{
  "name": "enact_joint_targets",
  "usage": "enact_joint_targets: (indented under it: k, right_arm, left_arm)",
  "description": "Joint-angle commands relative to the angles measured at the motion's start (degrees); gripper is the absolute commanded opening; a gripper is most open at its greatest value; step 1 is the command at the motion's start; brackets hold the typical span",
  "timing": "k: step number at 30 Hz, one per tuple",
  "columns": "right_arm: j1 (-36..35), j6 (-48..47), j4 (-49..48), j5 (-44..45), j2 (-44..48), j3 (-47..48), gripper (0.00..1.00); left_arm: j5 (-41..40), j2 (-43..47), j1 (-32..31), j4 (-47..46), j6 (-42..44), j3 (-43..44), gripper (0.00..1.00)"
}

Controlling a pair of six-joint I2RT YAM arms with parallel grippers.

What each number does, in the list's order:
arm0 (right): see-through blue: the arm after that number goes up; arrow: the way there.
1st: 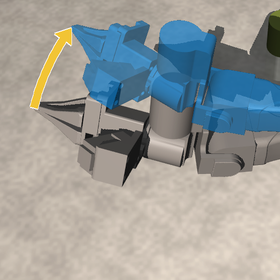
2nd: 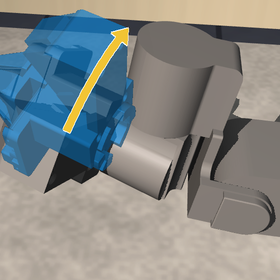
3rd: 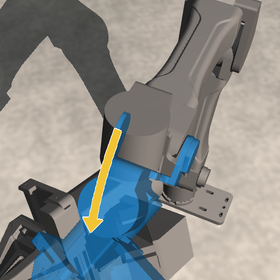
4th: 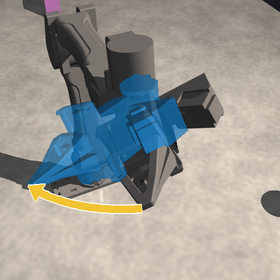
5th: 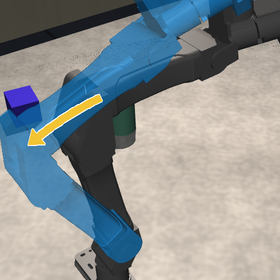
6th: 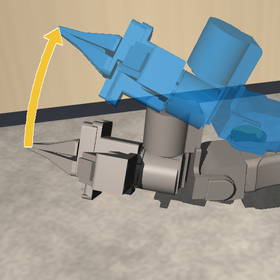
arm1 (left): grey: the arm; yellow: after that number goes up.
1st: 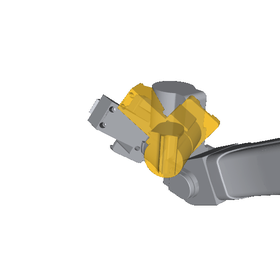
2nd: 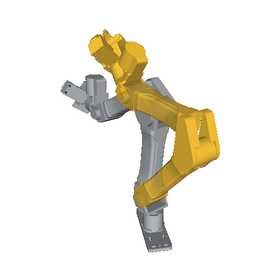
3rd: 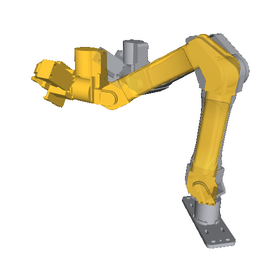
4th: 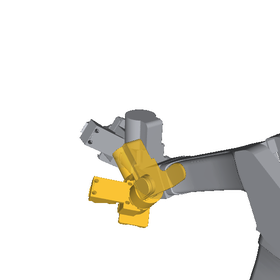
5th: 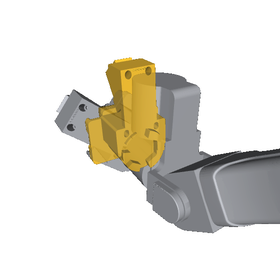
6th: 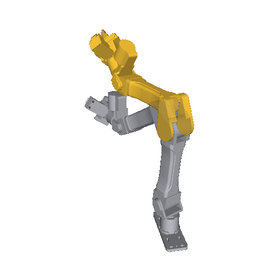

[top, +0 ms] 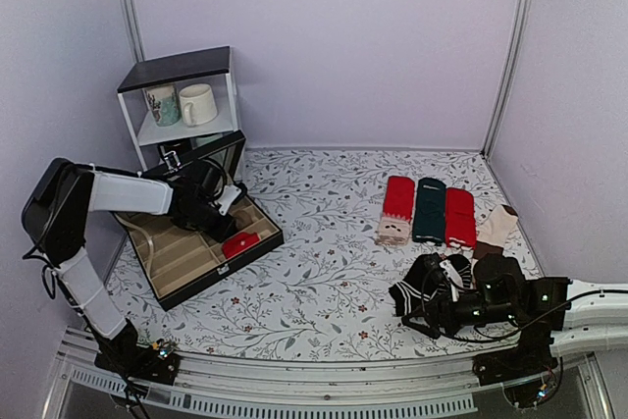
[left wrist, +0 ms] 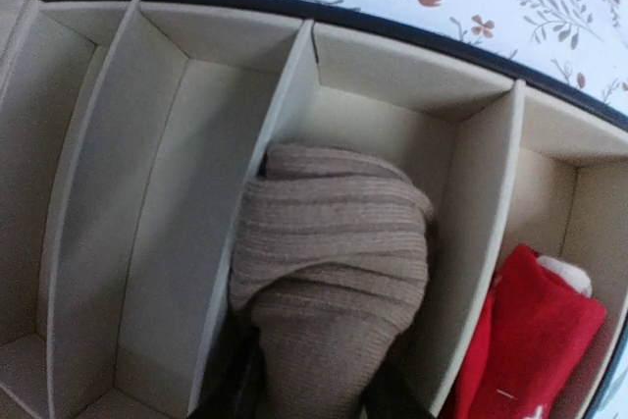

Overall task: Roll the socks
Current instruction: Place a pair of socks in the storage box.

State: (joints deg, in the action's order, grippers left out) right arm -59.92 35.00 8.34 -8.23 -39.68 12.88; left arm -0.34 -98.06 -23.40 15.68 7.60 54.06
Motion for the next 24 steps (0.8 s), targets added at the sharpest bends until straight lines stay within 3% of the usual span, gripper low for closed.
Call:
enact_joint_targets:
  k: [1,7,11,24]
  right_arm:
    - [0.4,-0.1,0.6,0.5,-0.2,0.6,0.66]
    - [0.4,-0.2,0.5,0.4,-0.4,0.7,0.66]
    - [0.4,0.0,0.5,0.4,-0.5,0.7,0.66]
    - [0.4,0.3,0.6,0.3,-0.7,0.6,0.66]
  left_arm:
    - [-0.2,0.9,0.8,1.2,0.8,-2.2,0.32]
    - [-0.9,1.8,0.8,1.1,2.3,-3.0,0.47]
    - [-1.1,2.9,0.8,1.4,3.2,-3.3,0.67]
    - [0.7,4.5,0.9,4.5,5.5,-0.8,0.69]
